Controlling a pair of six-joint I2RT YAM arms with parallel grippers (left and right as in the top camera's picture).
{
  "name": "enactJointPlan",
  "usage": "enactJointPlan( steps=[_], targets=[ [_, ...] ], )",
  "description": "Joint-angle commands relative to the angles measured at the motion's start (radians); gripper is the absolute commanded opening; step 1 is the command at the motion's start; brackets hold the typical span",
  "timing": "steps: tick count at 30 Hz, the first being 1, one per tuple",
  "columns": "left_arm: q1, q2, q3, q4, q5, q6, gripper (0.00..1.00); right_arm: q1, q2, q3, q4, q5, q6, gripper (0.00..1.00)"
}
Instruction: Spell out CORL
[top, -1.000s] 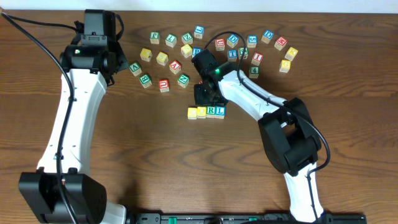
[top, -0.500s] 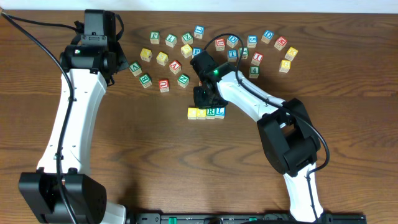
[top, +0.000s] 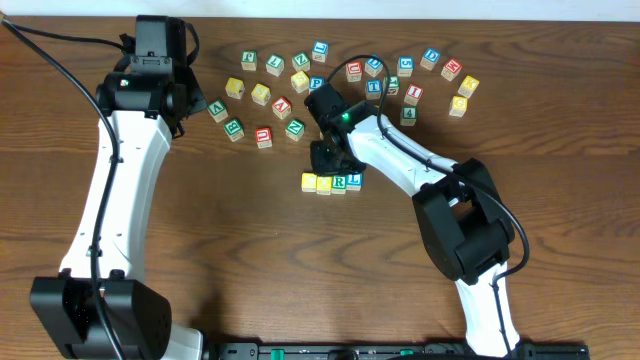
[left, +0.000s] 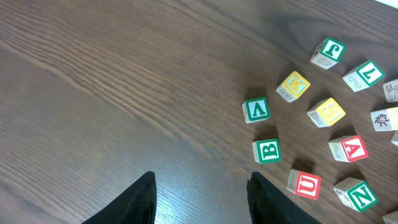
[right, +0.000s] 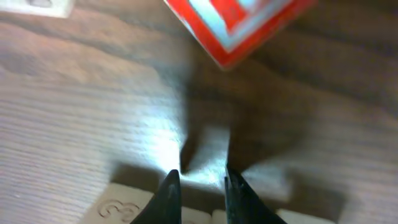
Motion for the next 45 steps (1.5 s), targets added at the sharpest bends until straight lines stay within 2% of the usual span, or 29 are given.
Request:
enactJointPlan(
  steps=[1,9,23,39,45],
  targets=[
    [0.003,-0.003,-0.01,-0.003,-0.021,0.013,0.47,-0.018,0.005,0.024,0.012,0.018,-0.001,0.19],
    [0.002,-0.003,-0.01,-0.003,-0.021,0.013,0.47,-0.11,0.005,0.046,-0.092,0.001,-0.047,0.18],
    [0.002,-0.003,-0.01,-0.003,-0.021,0.013,0.47,-0.083,0.005,0.023,-0.159,-0.001,-0.064,0.14],
    [0.002,-0.003,-0.01,-0.003,-0.021,0.013,0.47,-0.081,0.005,0.023,-0.178,-0.016,-0.064,0.15],
    [0.002,-0.003,-0.01,-0.003,-0.021,0.013,0.47,-0.084,0.005,0.031,-0.113,-0.016,-0.08,0.17]
  ],
)
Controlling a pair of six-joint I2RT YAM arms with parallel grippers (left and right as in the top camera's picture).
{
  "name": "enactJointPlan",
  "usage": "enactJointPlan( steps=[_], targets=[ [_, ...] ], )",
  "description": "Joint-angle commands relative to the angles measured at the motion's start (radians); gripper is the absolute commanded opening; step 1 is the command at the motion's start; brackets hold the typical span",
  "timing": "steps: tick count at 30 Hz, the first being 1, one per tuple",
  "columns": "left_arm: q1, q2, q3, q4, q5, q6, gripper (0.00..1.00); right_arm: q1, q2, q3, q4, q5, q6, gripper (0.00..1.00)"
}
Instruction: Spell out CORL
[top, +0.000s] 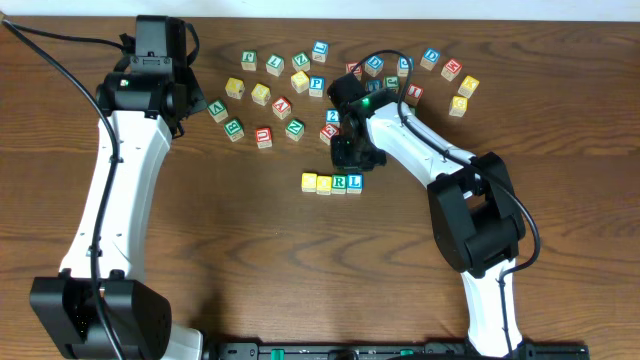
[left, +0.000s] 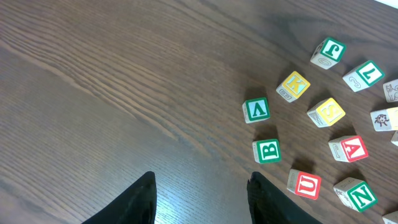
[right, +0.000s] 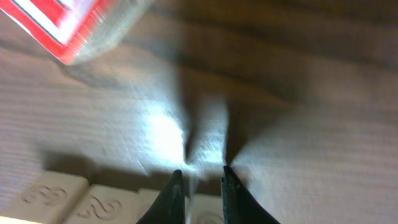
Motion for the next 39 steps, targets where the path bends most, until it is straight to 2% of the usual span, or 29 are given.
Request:
enactJointPlan(
  steps=[1,7,15,22,29,32,33,39],
  targets=[
    [0.002,-0.003,-0.01,-0.003,-0.021,0.013,0.47,0.0,0.005,0.005,0.044,-0.006,-0.029,0.17],
    [0.002,-0.003,-0.01,-0.003,-0.021,0.013,0.47,0.0,0.005,0.037,0.161,-0.043,-0.069,0.2],
    [0.002,-0.003,-0.01,-0.004,-0.02,0.013,0.47,0.053,0.005,0.034,0.248,-0.05,-0.047,0.19],
    [0.002,-0.003,-0.01,-0.01,-0.02,0.013,0.47,0.093,0.025,0.034,0.267,-0.017,0.011,0.17],
    [0.002,-0.003,-0.01,-0.014,-0.021,0.013,0.47,0.108,0.052,0.034,0.27,-0.043,0.011,0.17],
    [0.002,-0.003,-0.01,-0.014,-0.021,0.013,0.47,0.114,0.052,0.034,0.262,-0.055,0.01,0.14],
    [0.002,-0.003,-0.01,-0.014,-0.02,0.013,0.47,0.121,0.052,0.034,0.255,-0.061,0.01,0.08],
    [0.003,-0.003,-0.01,-0.014,-0.021,0.013,0.47,0.137,0.052,0.034,0.232,-0.067,0.01,0.07]
  ],
)
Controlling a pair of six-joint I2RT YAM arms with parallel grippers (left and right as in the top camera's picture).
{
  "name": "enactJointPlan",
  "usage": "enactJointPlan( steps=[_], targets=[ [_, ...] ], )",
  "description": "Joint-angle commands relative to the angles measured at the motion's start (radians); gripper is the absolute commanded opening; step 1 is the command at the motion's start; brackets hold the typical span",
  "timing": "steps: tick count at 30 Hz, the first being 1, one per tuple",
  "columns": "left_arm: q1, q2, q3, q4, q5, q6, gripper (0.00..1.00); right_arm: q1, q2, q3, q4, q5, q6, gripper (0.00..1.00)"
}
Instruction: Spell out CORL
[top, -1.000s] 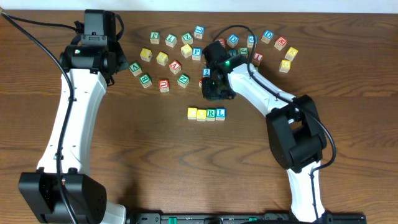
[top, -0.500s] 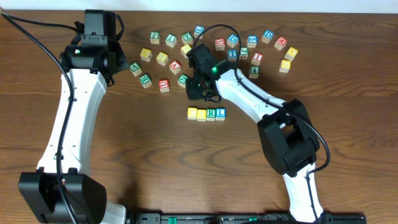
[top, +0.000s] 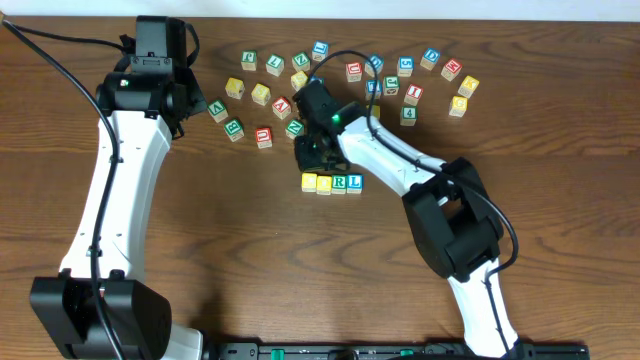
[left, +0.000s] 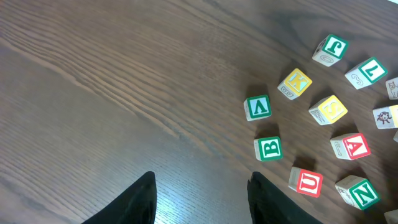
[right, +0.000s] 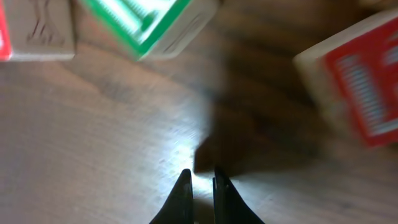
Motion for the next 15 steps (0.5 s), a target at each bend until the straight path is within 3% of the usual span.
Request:
enactJointPlan(
  steps=[1,15],
  targets=[
    [0.002,-0.003,-0.01,-0.005,-0.02,0.013,0.47,0.017,0.008,0.018,-0.008,-0.019,0.006,0.07],
    [0.003,-0.003,-0.01,-0.005,-0.021,0.013,0.47,0.021,0.008,0.018,-0.027,-0.028,0.006,0.08]
  ],
)
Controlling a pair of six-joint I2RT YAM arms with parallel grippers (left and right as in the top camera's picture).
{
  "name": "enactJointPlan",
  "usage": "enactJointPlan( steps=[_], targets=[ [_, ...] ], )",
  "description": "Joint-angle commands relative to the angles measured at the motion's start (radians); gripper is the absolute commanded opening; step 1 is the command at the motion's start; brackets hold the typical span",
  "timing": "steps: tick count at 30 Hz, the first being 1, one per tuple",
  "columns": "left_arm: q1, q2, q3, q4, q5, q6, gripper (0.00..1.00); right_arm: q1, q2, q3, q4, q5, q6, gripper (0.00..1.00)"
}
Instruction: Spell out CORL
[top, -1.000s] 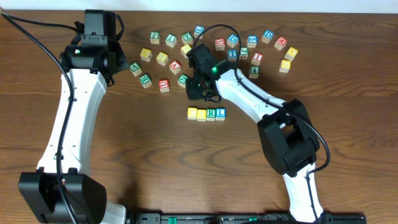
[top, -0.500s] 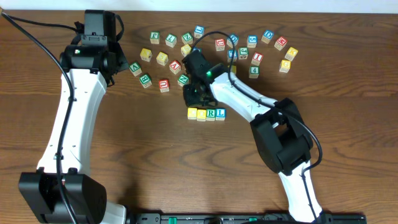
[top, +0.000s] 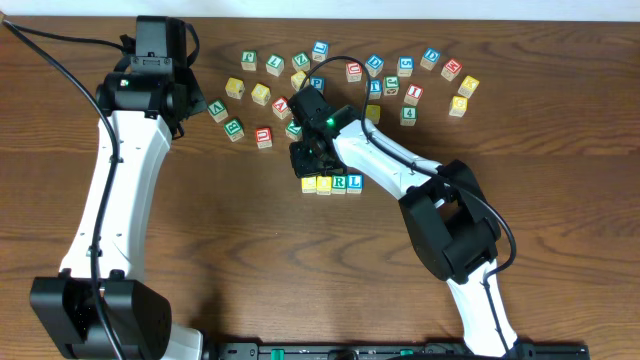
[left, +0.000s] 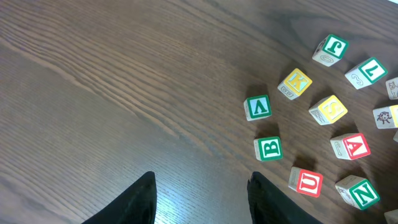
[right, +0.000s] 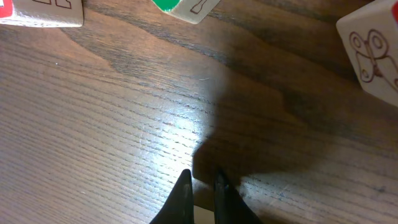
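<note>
A row of four blocks (top: 330, 183) lies mid-table: two yellow ones, then a green R (top: 340, 182) and a blue L (top: 355, 182). My right gripper (top: 307, 168) hangs low just behind the row's left end. Its fingers are pressed almost together with nothing between them (right: 203, 183). A pale block edge (right: 205, 216) shows right under the tips. My left gripper (left: 199, 199) stands open over bare wood at the far left, holding nothing.
Many loose letter blocks are scattered across the back of the table (top: 400, 80). Green V (left: 257, 107), green B (left: 268, 148) and red U (left: 305, 182) lie nearest my left gripper. A pale block (right: 373, 50) sits right of my right gripper.
My right gripper has shifted slightly left and toward the row's left end. The green and red blocks have slid out of its wrist view. The left arm is unchanged.
The right gripper was first behind the left-middle of the four-block row with a small gap between its fingers. Then it was behind the R and L. Later it stood farther left with fingers closer together, and now sits at the left end. The row has kept its place.
</note>
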Motion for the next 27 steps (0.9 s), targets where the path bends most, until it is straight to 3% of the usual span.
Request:
enactJointPlan(
  steps=[1,13,27],
  targets=[
    [0.003,-0.003,-0.01,-0.005,-0.021,0.013,0.47,0.005,0.008,0.018,0.0,-0.005,0.006,0.08],
    [0.035,-0.003,-0.01,0.003,-0.036,0.013,0.47,0.015,0.005,0.067,0.082,-0.052,-0.171,0.13],
    [0.071,-0.003,-0.01,-0.016,-0.035,0.013,0.47,0.054,0.005,0.066,-0.042,0.007,-0.124,0.13]
  ],
)
